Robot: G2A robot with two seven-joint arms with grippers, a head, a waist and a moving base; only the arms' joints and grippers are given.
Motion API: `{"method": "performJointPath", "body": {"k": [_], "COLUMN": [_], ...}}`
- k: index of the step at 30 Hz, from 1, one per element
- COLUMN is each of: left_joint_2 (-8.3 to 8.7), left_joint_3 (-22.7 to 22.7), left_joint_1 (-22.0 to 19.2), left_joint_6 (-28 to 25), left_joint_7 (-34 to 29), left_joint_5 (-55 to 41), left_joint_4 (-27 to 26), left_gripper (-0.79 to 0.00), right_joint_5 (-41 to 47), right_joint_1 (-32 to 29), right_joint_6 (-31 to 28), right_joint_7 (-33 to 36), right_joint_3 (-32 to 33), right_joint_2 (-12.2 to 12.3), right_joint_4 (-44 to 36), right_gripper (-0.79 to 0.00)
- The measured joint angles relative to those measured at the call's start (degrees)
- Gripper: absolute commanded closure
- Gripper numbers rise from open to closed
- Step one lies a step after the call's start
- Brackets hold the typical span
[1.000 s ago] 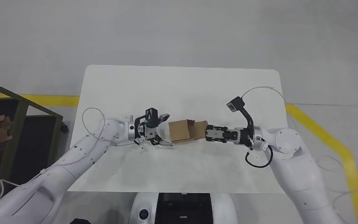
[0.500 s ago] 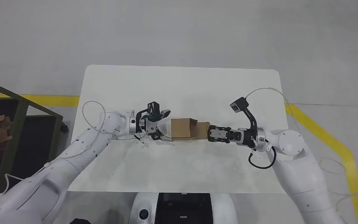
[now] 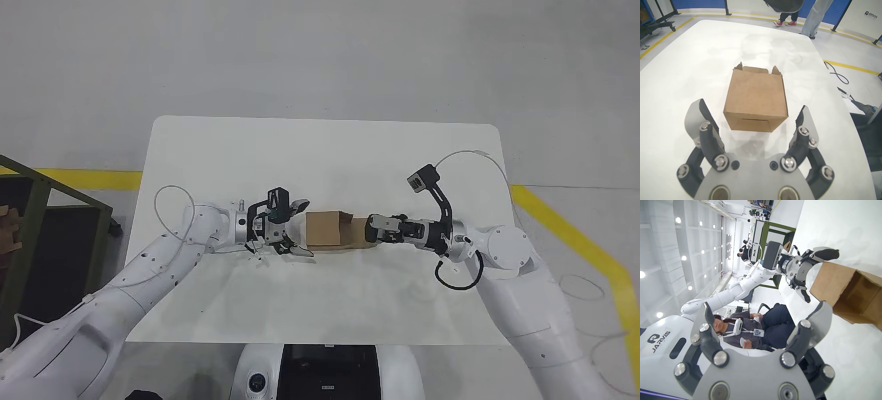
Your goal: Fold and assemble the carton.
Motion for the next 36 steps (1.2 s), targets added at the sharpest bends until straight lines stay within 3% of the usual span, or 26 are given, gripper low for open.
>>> {"method": "performJointPath", "body": {"k": [11, 12, 36], "left_joint_2": [0.01, 0.01, 0.01], "left_joint_3": [0.0, 0.0, 0.0], "left_joint_1": [0.0, 0.0, 0.0], "left_joint_6": [0.0, 0.0, 0.0], "left_joint_7": [0.0, 0.0, 0.0], "left_joint_5": [0.0, 0.0, 0.0], "left_joint_4": [0.0, 0.0, 0.0], "left_gripper": [-0.785, -0.785, -0.785], "right_joint_5": [0.0, 0.0, 0.0], "right_joint_1": [0.0, 0.0, 0.0], "right_joint_6": [0.0, 0.0, 0.0], "right_joint_7": [0.0, 0.0, 0.0], "right_joint_3": [0.0, 0.0, 0.0], "right_joint_2": [0.0, 0.0, 0.0], "right_joint_4": [0.0, 0.0, 0.0], "right_gripper": [-0.785, 0.000, 0.000]}}
